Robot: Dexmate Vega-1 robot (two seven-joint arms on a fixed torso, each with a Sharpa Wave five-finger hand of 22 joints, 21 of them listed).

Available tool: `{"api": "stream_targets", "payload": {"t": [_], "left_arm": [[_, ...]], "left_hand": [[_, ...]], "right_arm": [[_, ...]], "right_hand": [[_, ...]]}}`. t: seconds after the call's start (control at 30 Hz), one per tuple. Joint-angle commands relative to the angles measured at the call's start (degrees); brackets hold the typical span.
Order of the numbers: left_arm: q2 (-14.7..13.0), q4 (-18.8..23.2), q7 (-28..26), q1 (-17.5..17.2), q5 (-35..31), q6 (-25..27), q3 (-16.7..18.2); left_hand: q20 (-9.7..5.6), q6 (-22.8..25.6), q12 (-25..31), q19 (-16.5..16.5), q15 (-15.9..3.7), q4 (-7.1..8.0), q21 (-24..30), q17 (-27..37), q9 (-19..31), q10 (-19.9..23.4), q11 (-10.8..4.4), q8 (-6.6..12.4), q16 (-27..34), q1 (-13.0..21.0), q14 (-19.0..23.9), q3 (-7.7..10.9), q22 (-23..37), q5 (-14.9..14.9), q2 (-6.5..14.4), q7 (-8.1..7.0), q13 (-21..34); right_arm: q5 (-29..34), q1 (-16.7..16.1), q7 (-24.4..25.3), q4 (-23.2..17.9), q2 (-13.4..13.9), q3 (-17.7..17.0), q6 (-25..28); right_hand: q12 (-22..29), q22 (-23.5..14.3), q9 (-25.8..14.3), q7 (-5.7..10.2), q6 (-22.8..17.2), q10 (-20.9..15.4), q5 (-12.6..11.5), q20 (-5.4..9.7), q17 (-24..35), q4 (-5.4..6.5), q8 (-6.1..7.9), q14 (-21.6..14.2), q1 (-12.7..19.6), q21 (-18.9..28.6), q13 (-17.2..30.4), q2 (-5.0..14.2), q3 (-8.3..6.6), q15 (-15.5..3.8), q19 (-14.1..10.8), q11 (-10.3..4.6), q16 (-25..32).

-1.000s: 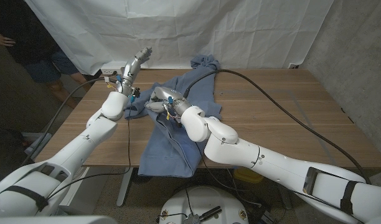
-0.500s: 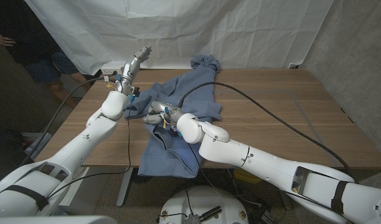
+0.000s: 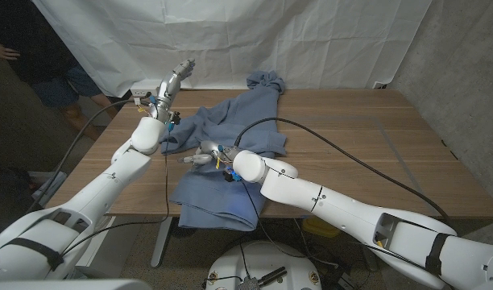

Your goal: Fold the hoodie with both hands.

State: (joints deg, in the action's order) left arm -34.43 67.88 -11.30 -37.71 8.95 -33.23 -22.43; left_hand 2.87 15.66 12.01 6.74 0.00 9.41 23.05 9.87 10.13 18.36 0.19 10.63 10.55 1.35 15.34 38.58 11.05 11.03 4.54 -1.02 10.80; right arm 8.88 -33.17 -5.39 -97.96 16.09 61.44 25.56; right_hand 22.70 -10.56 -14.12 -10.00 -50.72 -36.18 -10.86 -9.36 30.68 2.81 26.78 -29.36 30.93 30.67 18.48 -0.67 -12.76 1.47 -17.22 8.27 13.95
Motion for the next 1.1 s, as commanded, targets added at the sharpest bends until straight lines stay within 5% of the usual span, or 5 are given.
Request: {"api": "stream_targets", "payload": {"t": [0.03, 0.13, 0.3, 0.7, 1.1], "left_arm": [[0.3, -0.5, 0.0, 0.6, -0.3, -0.2, -0.4], [0.3, -0.5, 0.0, 0.6, -0.2, -0.1, -0.4], [0.3, -0.3, 0.0, 0.6, -0.2, 0.4, -0.6], [0.1, 0.9, 0.0, 0.2, -0.3, 1.5, -0.8], [-0.3, 2.8, 0.2, 0.0, -0.5, 2.6, -0.8]], "left_hand": [[0.1, -0.1, -0.3, 0.3, -0.05, 0.06, 0.0, 0.1, 0.1, -0.1, 0.21, -0.07, 0.0, 0.3, -0.1, -0.11, 0.2, 0.4, 3.6, 0.09, 0.2], [0.1, -0.1, -0.2, 0.3, -0.05, 0.06, 0.0, 0.1, 0.1, 0.1, -0.04, -0.07, 0.0, 0.3, -0.1, -0.1, 0.2, 0.4, 3.7, 0.11, 0.2], [0.09, -0.1, -0.2, 0.3, -0.08, 0.05, -0.1, 0.1, 0.1, 0.0, 0.03, -0.06, 0.0, 0.3, -0.1, -0.09, 0.2, 0.4, 3.7, 0.06, 0.2], [0.15, -0.2, -0.2, 0.3, -0.04, 0.06, -0.2, 0.1, 0.1, 0.0, 0.11, -0.07, 0.0, 0.3, -0.1, -0.1, 0.2, 0.4, 3.6, -0.02, 0.2], [0.16, -0.2, -0.2, 0.3, 0.03, 0.09, -0.2, 0.1, 0.1, 0.0, 0.23, -0.06, 0.0, 0.3, -0.2, -0.15, 0.2, 0.4, 3.6, 0.02, 0.2]], "right_arm": [[-5.5, -0.6, -0.2, 0.4, 3.0, -2.7, -4.6], [-4.9, -1.5, 2.2, -0.9, 3.9, -3.6, -5.7], [-1.0, -3.7, 8.7, -4.8, 5.9, -5.1, -6.1], [11.2, -5.2, 14.9, -13.0, 9.2, -5.4, 3.1], [26.9, -1.0, 7.4, -16.3, 10.0, 3.0, 21.3]], "right_hand": [[-0.4, -0.2, -0.1, 0.06, 3.3, 1.6, -0.6, -0.77, 0.5, 1.58, -1.69, 1.0, -4.6, -0.9, 0.4, -1.43, 2.36, 1.64, 0.8, 0.8, -0.3], [-0.4, -0.2, 0.0, 0.55, 5.3, 2.0, -1.0, -1.01, 0.8, 1.15, -2.57, 1.1, -4.2, -1.0, 0.5, -0.78, 2.09, 1.65, 0.3, 1.35, -0.1], [-0.2, -0.2, -0.2, 2.1, 7.6, 2.1, -1.4, -0.53, 0.5, -4.18, -3.52, -0.9, 3.8, -0.7, 0.9, 2.51, -1.8, 0.46, -2.4, 0.73, 0.8], [-2.0, -0.2, 0.2, 6.3, 16.9, 7.4, -1.1, 0.78, -0.9, -11.17, -7.75, -0.1, 12.5, -1.1, 1.3, 4.22, -7.49, -1.76, -3.9, -3.05, -0.8], [-5.0, -0.2, 0.5, 8.2, 31.6, 17.4, -0.6, 1.21, -1.7, -11.98, -14.66, 6.9, 14.5, -3.5, 1.5, 2.34, -10.91, -2.2, -0.7, -3.44, -3.0]]}}
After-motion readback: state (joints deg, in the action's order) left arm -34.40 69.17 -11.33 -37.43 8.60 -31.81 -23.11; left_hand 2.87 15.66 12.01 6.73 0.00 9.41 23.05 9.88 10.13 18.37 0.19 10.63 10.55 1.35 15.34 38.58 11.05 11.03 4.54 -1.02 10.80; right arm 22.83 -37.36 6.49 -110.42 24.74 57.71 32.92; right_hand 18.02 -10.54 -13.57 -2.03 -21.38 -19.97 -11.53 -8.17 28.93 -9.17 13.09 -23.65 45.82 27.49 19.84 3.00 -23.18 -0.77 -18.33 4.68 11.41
